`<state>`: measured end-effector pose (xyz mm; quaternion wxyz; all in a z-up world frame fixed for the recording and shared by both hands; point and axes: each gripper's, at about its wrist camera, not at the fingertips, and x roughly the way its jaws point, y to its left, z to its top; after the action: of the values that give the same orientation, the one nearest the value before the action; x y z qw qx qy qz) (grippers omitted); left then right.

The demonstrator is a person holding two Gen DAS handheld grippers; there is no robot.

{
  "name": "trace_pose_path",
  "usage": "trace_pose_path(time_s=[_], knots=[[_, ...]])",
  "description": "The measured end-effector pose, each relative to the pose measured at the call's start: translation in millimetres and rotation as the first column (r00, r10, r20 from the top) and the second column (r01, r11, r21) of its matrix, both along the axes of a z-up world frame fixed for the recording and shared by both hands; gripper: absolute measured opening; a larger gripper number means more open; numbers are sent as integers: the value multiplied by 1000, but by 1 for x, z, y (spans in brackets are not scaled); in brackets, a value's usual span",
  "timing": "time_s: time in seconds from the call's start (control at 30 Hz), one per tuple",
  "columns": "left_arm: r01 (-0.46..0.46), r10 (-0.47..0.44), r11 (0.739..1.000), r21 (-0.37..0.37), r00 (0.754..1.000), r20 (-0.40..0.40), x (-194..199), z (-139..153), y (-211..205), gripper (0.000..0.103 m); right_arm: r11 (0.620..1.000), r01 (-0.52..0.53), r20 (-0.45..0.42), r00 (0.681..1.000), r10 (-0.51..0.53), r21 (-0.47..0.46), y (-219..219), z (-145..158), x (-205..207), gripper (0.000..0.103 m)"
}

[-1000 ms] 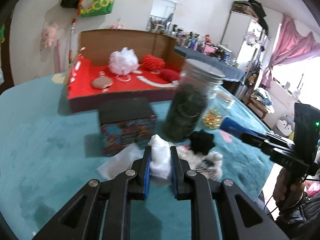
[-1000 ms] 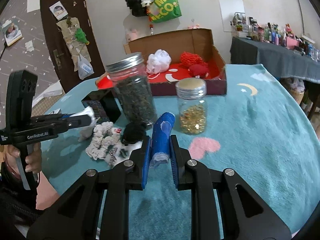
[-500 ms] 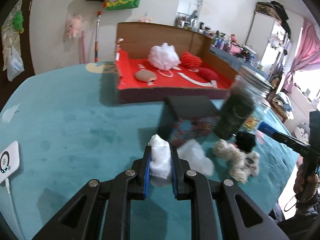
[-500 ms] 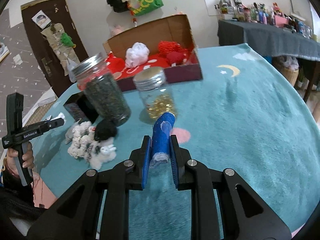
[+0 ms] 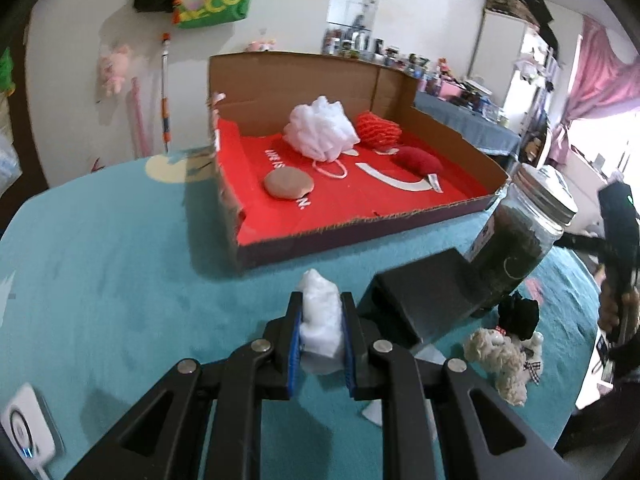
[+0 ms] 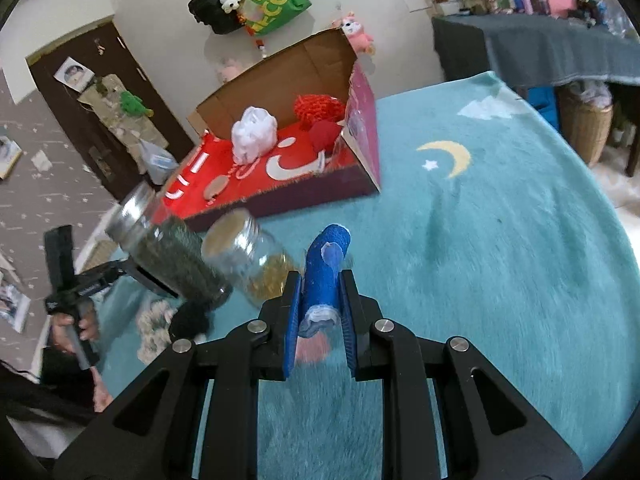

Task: Organize soft objects
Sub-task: 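Carry the cotton pad and blue cloth over the cardboard box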

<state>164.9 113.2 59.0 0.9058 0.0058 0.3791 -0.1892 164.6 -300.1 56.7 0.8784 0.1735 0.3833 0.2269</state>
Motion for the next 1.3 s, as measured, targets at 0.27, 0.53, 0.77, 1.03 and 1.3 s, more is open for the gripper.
trace_pose_path(time_s=[0.27, 0.53, 0.77, 1.03, 1.3], knots=[[65, -65, 998, 4, 998, -1, 22, 11, -5, 18, 994, -84, -54, 995, 87, 65, -3, 4, 40, 18], [106, -106, 994, -15, 994, -5, 37, 23, -16, 18, 981, -174, -43, 983, 178, 89, 11, 22, 59, 18], [140, -140, 990, -27, 990, -14, 63, 41, -39, 18, 970, -239, -5, 971, 239, 37, 38, 44, 78, 18], [151, -150, 989, 1, 983, -108, 117, 44, -77, 18, 953, -278, -2, 960, 280, -122, 89, 63, 121, 18], [184, -163, 979, 91, 966, -201, 167, 33, -117, 18, 897, -314, -76, 949, 306, -311, 138, 61, 183, 18]])
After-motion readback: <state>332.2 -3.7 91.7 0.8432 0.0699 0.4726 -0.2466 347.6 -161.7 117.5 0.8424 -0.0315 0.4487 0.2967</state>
